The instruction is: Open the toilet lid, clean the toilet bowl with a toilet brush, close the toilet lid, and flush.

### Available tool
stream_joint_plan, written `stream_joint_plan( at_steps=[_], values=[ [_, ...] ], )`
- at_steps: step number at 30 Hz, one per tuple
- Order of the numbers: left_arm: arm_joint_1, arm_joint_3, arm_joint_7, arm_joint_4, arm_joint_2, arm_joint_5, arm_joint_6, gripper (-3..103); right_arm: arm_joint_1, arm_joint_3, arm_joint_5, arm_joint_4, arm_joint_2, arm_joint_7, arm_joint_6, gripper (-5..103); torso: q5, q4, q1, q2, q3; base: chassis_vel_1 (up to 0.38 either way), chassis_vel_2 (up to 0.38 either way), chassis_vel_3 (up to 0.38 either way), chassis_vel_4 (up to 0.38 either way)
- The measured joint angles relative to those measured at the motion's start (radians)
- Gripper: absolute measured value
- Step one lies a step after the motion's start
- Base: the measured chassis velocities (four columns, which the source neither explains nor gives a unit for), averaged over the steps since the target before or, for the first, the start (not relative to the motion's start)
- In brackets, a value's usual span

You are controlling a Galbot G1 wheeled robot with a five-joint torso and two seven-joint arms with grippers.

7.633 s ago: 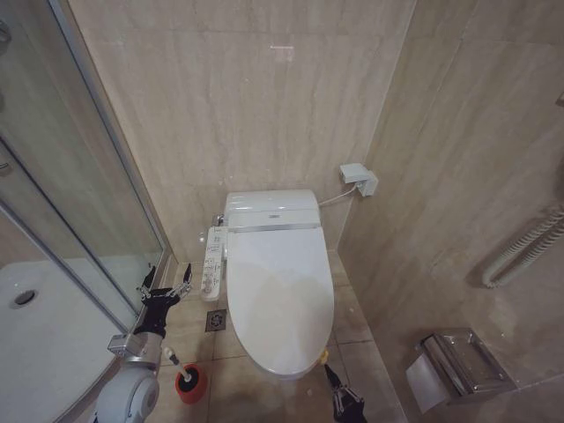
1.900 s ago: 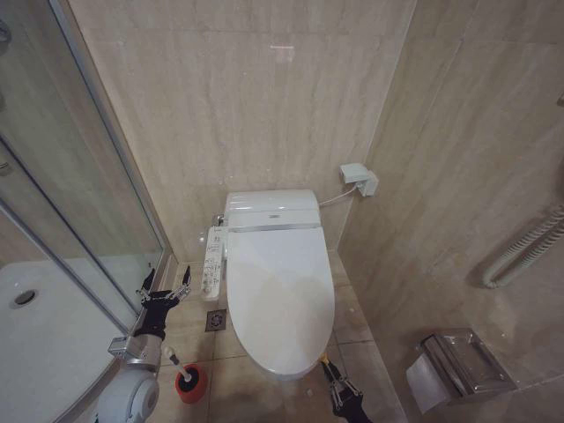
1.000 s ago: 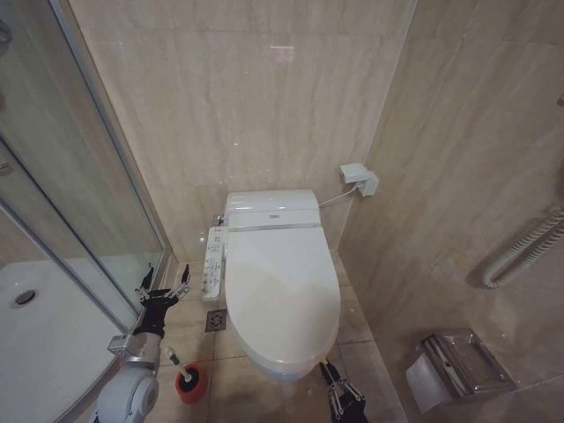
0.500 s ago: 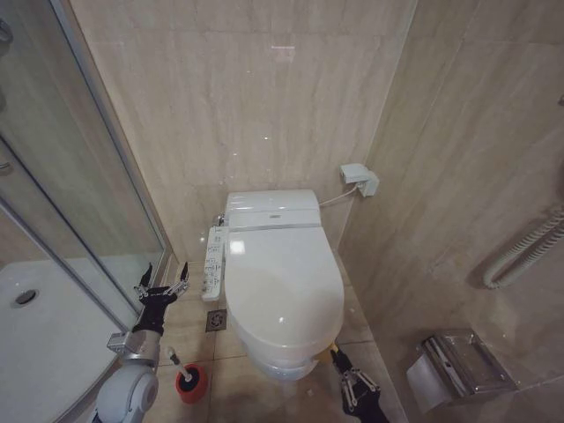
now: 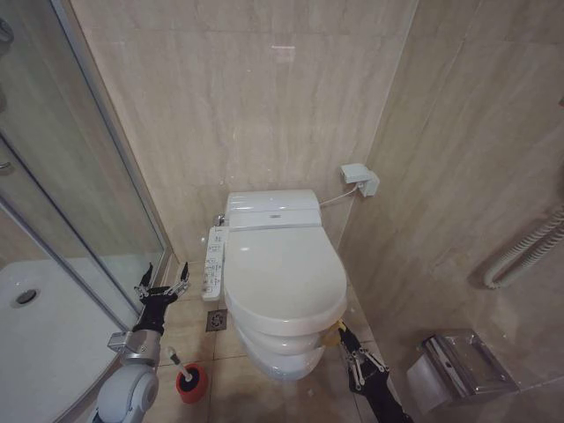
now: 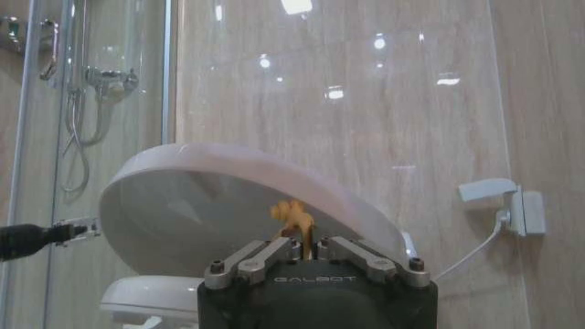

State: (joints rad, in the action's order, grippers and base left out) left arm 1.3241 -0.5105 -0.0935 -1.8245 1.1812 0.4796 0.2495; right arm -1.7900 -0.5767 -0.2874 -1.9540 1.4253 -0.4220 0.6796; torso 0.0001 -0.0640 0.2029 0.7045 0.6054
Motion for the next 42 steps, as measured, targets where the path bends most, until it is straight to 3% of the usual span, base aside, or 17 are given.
stream_joint_plan(
  at_steps=[25, 31, 35, 42],
  values=[
    [-0.018, 0.003, 0.001, 0.015, 0.003, 0.018, 0.006, 100, -0.073, -0.043, -0.018, -0.065, 0.015, 0.017, 0.013, 1, -0.0001, -0.0001, 0.000, 0.000, 0.000, 0.000, 0.000, 0.000, 0.000],
    [-0.031, 0.006, 0.006, 0.038, 0.003, 0.028, 0.014, 100, -0.048, -0.050, -0.017, -0.077, 0.005, 0.031, -0.021, 1, 0.0000, -0.0001, 0.000, 0.000, 0.000, 0.000, 0.000, 0.000, 0.000],
    [-0.036, 0.009, 0.008, 0.052, -0.003, 0.030, 0.016, 100, -0.009, -0.057, -0.032, -0.092, -0.025, 0.046, -0.046, 1, 0.0000, 0.0001, 0.000, 0.000, 0.000, 0.000, 0.000, 0.000, 0.000],
    [-0.043, 0.017, 0.008, 0.086, -0.021, 0.011, 0.013, 100, 0.086, -0.060, -0.108, -0.122, -0.136, 0.092, -0.101, 1, 0.0000, 0.0001, 0.000, 0.000, 0.000, 0.000, 0.000, 0.000, 0.000]
  ],
)
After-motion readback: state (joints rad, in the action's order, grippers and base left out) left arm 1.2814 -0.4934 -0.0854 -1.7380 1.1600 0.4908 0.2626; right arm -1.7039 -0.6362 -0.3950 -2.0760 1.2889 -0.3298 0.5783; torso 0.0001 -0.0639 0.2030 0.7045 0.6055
